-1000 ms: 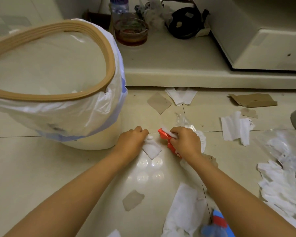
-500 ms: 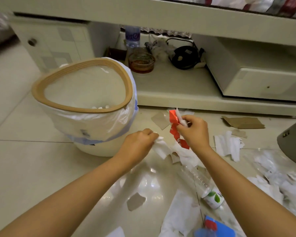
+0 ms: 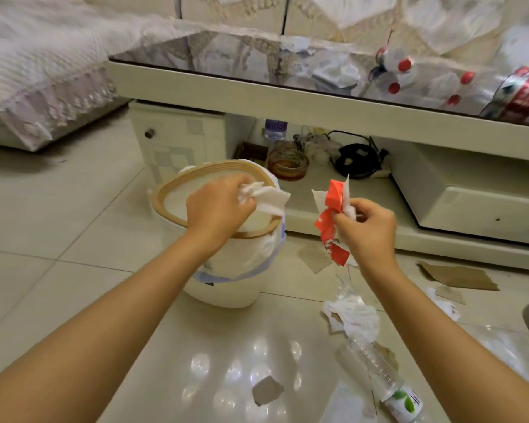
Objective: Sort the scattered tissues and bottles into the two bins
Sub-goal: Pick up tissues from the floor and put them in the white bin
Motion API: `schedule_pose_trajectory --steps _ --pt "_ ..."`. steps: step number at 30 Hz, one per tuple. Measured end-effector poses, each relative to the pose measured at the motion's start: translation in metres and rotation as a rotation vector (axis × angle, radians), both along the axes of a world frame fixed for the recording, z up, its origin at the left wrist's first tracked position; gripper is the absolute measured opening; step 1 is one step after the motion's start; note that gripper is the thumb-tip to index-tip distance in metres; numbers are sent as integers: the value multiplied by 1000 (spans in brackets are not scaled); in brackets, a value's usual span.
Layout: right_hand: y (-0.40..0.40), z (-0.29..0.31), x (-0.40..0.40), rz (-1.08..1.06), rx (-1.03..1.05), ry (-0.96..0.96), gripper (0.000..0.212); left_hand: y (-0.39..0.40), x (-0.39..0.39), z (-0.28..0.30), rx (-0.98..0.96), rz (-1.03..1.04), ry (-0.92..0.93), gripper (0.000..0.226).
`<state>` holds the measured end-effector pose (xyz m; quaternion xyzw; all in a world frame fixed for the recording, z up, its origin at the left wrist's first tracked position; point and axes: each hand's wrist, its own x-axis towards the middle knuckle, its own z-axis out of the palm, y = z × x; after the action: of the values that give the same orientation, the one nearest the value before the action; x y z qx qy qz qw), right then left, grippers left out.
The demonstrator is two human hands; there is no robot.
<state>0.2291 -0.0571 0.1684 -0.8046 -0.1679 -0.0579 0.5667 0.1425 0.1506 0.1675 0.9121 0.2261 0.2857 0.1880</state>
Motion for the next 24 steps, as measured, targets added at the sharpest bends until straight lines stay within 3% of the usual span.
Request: schedule_pose_trajectory --steps 3,7,12,19,24 --pt "24 7 -9 41 45 6 23 27 2 -10 -73 93 179 51" --pt "62 19 -18 132 151 20 15 40 -7 -18 -187 47 123 61" --pt "112 19 -17 253 175 50 9 53 -28 -25 -223 64 12 45" --pt "128 -6 -21 333 93 221 50 61 -44 -26 -153 43 21 30" --pt "118 -9 -21 358 121 190 43 56 -44 -29 -145 27 7 25"
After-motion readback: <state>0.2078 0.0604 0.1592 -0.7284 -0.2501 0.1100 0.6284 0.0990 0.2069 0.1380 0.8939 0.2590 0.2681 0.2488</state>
